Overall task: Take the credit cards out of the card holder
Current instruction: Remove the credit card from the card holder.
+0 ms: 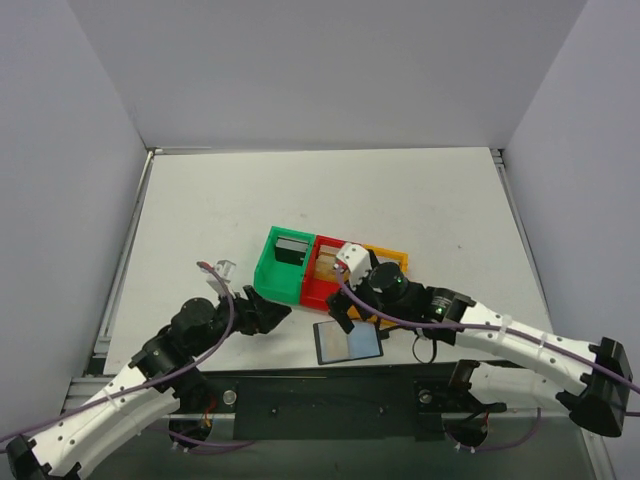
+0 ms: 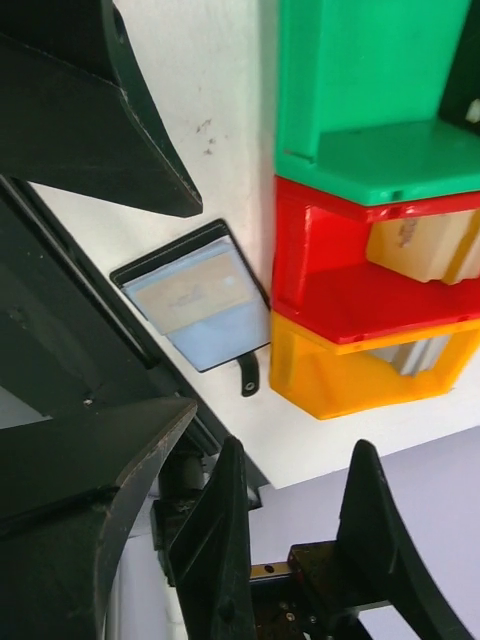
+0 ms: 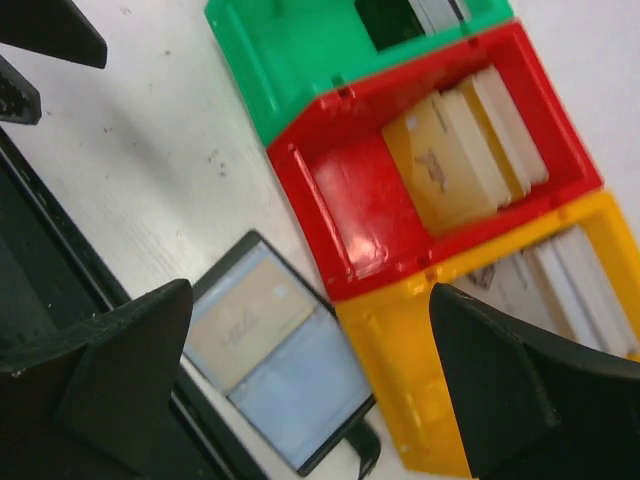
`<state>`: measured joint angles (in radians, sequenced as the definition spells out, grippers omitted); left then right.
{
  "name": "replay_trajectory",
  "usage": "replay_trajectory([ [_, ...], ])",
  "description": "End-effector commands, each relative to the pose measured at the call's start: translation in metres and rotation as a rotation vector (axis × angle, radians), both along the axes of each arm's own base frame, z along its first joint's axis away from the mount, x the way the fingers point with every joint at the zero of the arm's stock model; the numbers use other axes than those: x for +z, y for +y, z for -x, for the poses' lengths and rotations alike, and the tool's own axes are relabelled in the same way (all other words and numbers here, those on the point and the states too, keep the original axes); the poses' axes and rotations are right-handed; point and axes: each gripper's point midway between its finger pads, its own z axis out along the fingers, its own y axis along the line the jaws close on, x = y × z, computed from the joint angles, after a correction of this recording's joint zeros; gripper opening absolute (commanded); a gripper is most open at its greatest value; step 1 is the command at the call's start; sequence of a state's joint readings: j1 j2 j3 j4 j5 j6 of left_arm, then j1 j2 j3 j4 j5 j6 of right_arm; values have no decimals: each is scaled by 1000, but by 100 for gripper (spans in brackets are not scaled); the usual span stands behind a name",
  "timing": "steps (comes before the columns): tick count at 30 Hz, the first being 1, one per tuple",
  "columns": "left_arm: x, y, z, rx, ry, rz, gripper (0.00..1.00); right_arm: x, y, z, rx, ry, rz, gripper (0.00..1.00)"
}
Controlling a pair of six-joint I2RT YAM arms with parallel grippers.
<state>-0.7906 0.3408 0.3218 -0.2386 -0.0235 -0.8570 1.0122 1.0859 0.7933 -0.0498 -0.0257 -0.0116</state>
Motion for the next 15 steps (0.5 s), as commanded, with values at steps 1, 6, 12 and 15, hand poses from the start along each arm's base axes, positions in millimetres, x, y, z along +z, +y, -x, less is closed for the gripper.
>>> replay_trajectory([
  [1, 12, -31, 10, -133, 7, 113, 82, -1, -35, 13, -252, 100, -168, 100],
  [6, 0, -59, 25, -213, 20, 85, 78, -27, -49, 36, -246, 147, -155, 100],
  [12, -16, -83, 40, -252, 25, 13, 71, -53, -69, 44, -383, 260, -5, 100],
  [15, -22, -88, 41, -257, 42, 3, 60, -63, -83, 41, -521, 287, -78, 100],
])
